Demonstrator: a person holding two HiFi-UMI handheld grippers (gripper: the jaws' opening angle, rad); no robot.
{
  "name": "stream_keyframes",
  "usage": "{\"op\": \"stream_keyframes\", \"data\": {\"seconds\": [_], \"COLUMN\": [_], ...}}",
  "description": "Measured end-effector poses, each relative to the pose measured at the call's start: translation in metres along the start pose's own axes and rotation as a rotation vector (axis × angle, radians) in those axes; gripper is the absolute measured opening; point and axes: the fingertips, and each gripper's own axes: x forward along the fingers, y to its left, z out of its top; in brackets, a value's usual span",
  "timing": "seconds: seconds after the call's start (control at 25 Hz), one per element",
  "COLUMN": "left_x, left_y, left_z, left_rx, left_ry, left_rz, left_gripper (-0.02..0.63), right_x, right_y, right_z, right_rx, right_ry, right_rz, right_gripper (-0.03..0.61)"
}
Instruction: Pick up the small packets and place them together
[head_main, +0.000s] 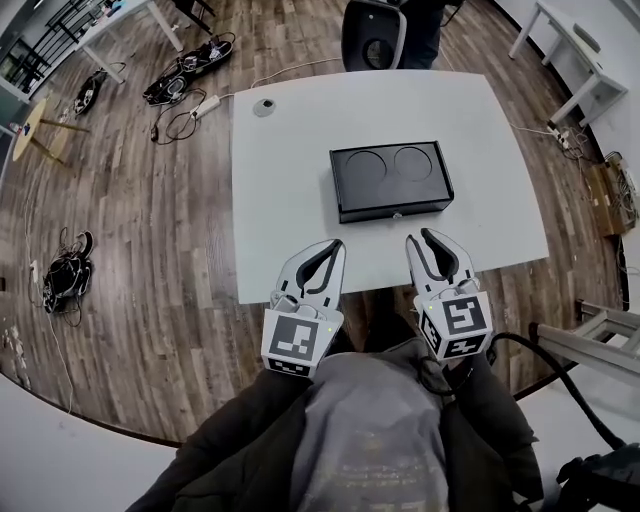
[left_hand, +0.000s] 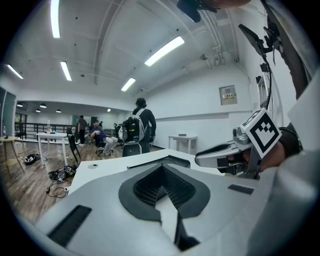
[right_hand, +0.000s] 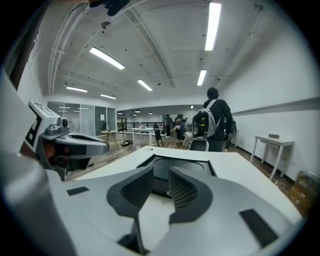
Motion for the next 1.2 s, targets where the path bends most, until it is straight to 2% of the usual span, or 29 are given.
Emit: {"op": "stream_keyframes", "data": {"seconds": [0.4, 0.72, 1.0, 1.2], "left_x": [0.034, 0.048, 0.052, 0.051], "left_y": [0.022, 0.034, 0.039, 0.049], "left_z": [-0.019, -0.031, -0.036, -0.040], "left_rx": [-0.002, -0.022, -0.038, -0.045], "left_ry": [0.082, 0.127, 0.138, 0.145], "left_rz": [0.031, 0.042, 0.033, 0.037], "left_gripper": [0.002, 0.002, 0.002, 0.002], "right_x": [0.058, 0.083, 0.093, 0.095], "right_y": [-0.014, -0.024, -0.021, -0.022], "right_z": [-0.046, -0.076, -0.089, -0.091], "right_rx": [0.027, 0.053, 0.071, 0.088], "right_ry": [0.176, 0.304, 0.360, 0.375], "right_rz": [-0.001, -0.015, -0.011, -0.045], "right_gripper": [0.089, 0.122, 0.121, 0.121]}}
